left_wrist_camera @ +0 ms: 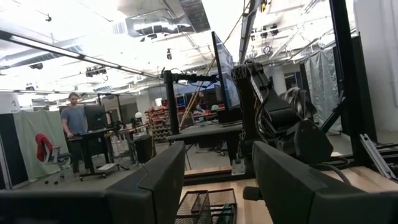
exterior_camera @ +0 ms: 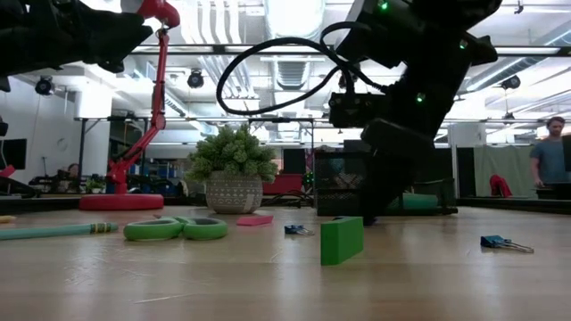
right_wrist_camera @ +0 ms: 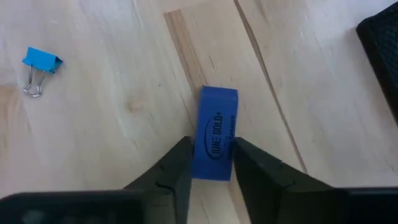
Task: Pick and place office supplies into organizer
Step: Put the blue eraser into the black desk organizer
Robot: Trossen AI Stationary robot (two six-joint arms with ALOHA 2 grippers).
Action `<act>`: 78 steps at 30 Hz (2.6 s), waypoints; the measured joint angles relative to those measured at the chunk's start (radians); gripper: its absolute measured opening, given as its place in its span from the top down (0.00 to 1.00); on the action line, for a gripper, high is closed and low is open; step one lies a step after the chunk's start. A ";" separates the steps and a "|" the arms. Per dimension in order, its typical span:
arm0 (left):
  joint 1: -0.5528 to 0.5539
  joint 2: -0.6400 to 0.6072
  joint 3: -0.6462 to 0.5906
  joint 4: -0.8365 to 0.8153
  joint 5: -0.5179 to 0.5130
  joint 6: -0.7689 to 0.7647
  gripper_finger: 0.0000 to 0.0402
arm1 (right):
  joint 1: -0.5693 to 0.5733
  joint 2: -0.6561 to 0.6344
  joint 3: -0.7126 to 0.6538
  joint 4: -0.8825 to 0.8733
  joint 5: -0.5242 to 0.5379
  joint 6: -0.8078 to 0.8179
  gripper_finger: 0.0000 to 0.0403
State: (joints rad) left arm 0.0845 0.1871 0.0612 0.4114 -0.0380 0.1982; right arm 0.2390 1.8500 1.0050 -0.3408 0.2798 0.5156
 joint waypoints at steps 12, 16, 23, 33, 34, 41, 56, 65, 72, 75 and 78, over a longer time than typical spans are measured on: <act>0.000 -0.002 -0.001 0.000 0.000 0.000 0.56 | -0.001 -0.002 0.006 -0.009 0.006 0.003 0.91; 0.000 -0.002 -0.001 0.000 0.000 0.000 0.56 | -0.002 0.001 0.025 -0.028 0.004 0.000 0.91; 0.000 -0.002 -0.001 0.000 0.000 0.000 0.56 | -0.004 0.004 0.077 -0.105 0.009 -0.013 0.92; 0.000 -0.005 -0.001 0.000 0.000 0.000 0.56 | -0.003 0.004 0.143 -0.165 0.008 -0.044 0.96; 0.000 -0.005 -0.001 0.000 0.000 0.000 0.56 | -0.003 0.004 0.145 -0.166 0.008 -0.045 0.96; 0.000 -0.005 -0.001 0.000 0.000 0.000 0.56 | -0.013 0.003 0.140 -0.211 0.001 0.020 0.78; 0.000 -0.005 -0.002 0.000 0.000 0.000 0.56 | -0.026 0.044 0.118 -0.180 0.010 0.086 0.37; 0.000 -0.013 -0.002 0.000 0.000 0.000 0.56 | -0.036 0.088 0.130 -0.173 0.009 0.078 0.38; 0.000 -0.013 -0.002 -0.001 0.000 0.000 0.56 | -0.046 0.074 0.129 -0.174 -0.023 0.079 0.53; 0.000 -0.013 -0.002 0.000 0.000 0.000 0.56 | -0.064 0.080 0.128 -0.177 -0.095 0.067 0.62; 0.000 -0.013 -0.002 0.000 0.000 0.000 0.56 | -0.078 0.085 0.128 -0.189 -0.128 0.064 0.70</act>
State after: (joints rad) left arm 0.0845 0.1741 0.0589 0.4110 -0.0379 0.1986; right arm 0.1607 1.9354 1.1332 -0.5298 0.1519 0.5793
